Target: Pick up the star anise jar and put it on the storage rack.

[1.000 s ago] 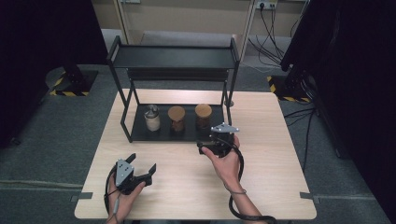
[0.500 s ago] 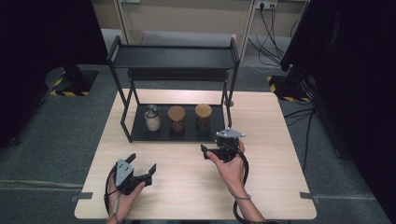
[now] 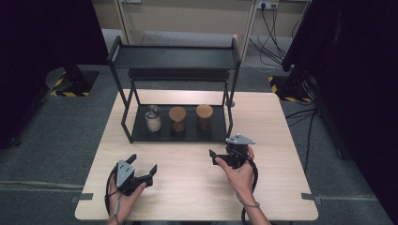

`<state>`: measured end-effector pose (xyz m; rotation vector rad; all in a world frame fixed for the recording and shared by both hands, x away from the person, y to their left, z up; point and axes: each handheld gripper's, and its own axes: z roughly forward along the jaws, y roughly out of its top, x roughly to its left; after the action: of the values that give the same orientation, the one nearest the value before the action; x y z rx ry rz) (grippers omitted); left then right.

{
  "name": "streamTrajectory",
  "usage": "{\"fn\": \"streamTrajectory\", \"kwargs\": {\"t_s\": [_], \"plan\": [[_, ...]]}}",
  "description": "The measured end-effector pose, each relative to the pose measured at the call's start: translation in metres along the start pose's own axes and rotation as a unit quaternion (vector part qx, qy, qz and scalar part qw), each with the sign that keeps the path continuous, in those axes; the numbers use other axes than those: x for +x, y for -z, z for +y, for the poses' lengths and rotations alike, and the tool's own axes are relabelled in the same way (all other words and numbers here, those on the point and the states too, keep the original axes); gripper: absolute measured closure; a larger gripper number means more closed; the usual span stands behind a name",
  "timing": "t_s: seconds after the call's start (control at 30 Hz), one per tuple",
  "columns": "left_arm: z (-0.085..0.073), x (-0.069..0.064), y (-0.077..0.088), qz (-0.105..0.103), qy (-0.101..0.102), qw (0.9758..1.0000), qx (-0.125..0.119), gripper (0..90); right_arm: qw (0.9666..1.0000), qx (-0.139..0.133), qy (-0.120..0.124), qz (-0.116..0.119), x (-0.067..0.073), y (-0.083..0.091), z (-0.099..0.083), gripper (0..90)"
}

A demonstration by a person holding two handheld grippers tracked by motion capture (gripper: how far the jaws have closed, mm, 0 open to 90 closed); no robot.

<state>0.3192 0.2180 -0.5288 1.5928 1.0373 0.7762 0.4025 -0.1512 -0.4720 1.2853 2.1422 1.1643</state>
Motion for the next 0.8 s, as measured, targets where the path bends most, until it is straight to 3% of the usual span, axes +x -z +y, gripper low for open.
{"fn": "streamTrajectory", "kwargs": {"t_s": [0.8], "plan": [[0.000,0.000,0.000,0.002,0.000,1.0000,0.001,8.1,0.9996,-0.007,-0.020,-0.018,-0.021,0.021,-0.032,5.5]]}}
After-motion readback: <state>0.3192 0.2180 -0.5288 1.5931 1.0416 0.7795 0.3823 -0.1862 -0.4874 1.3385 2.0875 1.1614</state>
